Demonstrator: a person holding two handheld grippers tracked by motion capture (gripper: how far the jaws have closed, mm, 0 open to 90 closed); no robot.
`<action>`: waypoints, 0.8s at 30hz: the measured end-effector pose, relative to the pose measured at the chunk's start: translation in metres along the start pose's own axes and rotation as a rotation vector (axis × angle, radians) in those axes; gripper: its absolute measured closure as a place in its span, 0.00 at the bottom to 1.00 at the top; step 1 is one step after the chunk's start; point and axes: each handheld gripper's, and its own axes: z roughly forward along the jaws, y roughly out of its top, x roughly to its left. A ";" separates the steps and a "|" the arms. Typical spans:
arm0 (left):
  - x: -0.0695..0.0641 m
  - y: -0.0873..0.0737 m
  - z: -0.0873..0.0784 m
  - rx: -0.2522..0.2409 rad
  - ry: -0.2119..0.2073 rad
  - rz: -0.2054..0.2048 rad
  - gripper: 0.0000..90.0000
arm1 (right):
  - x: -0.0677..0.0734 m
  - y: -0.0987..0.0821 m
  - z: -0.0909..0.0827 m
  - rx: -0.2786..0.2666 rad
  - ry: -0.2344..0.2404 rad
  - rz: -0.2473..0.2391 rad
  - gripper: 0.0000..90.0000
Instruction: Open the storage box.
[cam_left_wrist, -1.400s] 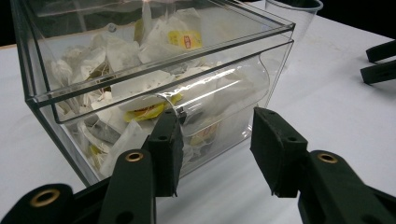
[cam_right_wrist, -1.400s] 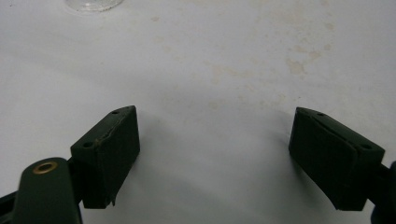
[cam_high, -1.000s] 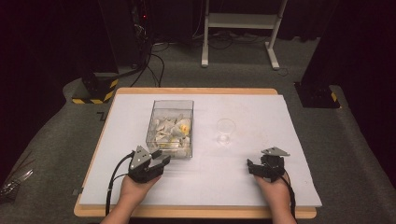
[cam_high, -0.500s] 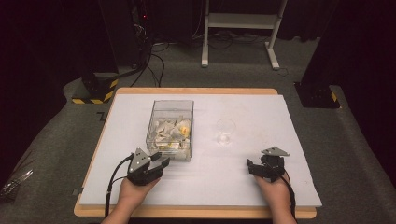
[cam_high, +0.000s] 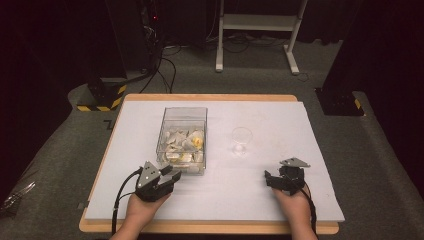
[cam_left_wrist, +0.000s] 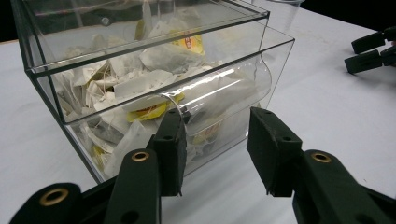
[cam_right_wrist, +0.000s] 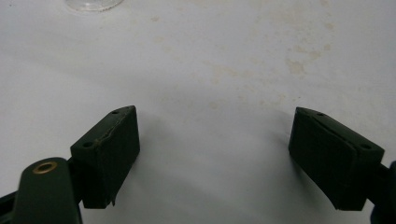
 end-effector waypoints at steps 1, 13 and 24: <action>0.000 0.000 -0.001 0.001 -0.001 -0.001 0.64 | 0.000 0.000 0.000 0.000 0.001 0.000 0.18; -0.003 -0.004 -0.005 -0.005 -0.005 -0.013 0.66 | 0.000 0.000 0.000 0.001 0.005 0.003 0.18; -0.008 -0.005 -0.011 -0.001 -0.008 -0.017 0.67 | 0.000 0.000 0.000 0.001 0.004 0.003 0.18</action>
